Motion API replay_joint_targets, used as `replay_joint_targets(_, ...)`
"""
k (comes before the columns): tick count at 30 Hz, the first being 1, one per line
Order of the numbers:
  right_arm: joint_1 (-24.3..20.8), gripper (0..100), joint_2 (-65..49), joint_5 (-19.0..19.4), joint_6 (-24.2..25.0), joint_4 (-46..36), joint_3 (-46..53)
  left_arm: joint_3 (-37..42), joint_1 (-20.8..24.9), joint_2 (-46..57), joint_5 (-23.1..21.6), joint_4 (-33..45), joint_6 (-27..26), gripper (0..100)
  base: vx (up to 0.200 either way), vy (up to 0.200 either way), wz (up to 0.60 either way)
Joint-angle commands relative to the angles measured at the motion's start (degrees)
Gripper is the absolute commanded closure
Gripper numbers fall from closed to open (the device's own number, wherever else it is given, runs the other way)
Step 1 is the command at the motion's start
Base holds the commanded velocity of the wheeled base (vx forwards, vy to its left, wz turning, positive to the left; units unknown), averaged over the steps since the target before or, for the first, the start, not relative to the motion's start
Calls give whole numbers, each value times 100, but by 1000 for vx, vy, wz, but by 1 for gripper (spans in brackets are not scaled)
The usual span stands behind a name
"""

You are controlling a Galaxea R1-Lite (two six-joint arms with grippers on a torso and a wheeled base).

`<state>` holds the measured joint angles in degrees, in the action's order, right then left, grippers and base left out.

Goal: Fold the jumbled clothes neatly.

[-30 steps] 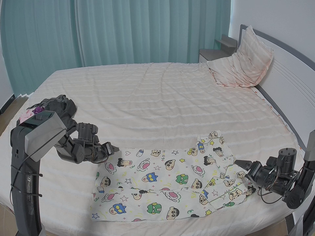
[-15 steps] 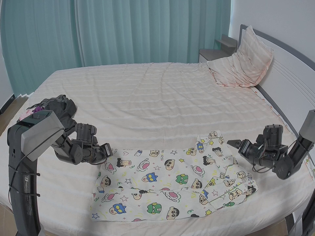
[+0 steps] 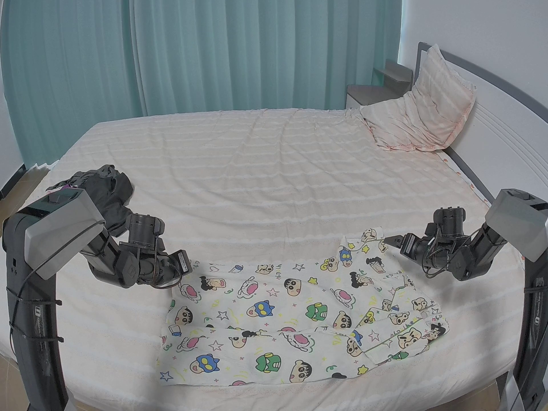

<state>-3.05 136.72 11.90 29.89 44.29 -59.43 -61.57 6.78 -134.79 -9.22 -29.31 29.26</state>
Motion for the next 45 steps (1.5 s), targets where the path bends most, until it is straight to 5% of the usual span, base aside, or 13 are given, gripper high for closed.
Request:
replay_joint_targets(1, 164, 0, 646, 225, -80, -377, -746, 146, 25, 137, 8, 21, 10, 100, 0, 0, 0)
replay_joint_targets(14, -284, 0, 813, 849, -80, -720, -1299, 163, 78, 137, -1, 21, 10, 100, 0, 0, 0)
replay_joint_targets(22, -187, 0, 1059, 964, -10, -720, -1616, 181, 104, 120, -1, 21, 36, 100, 0, 0, 0)
replay_joint_targets(23, -161, 100, 1068, 1016, -18, -711, -1598, 181, 104, 120, -1, 21, 36, 100, 0, 0, 0)
replay_joint_targets(36, 24, 100, 909, 1087, 26, -333, -1352, 181, 157, 199, 201, 57, 115, 100, 0, 0, 0)
replay_joint_targets(40, 111, 100, 760, 1078, 219, 282, -1097, 172, 192, 172, 719, -58, 133, 100, 0, 0, 0)
replay_joint_targets(45, 208, 100, 725, 1078, 386, 686, -913, 111, 192, 243, 781, -286, 449, 100, 0, 0, 0)
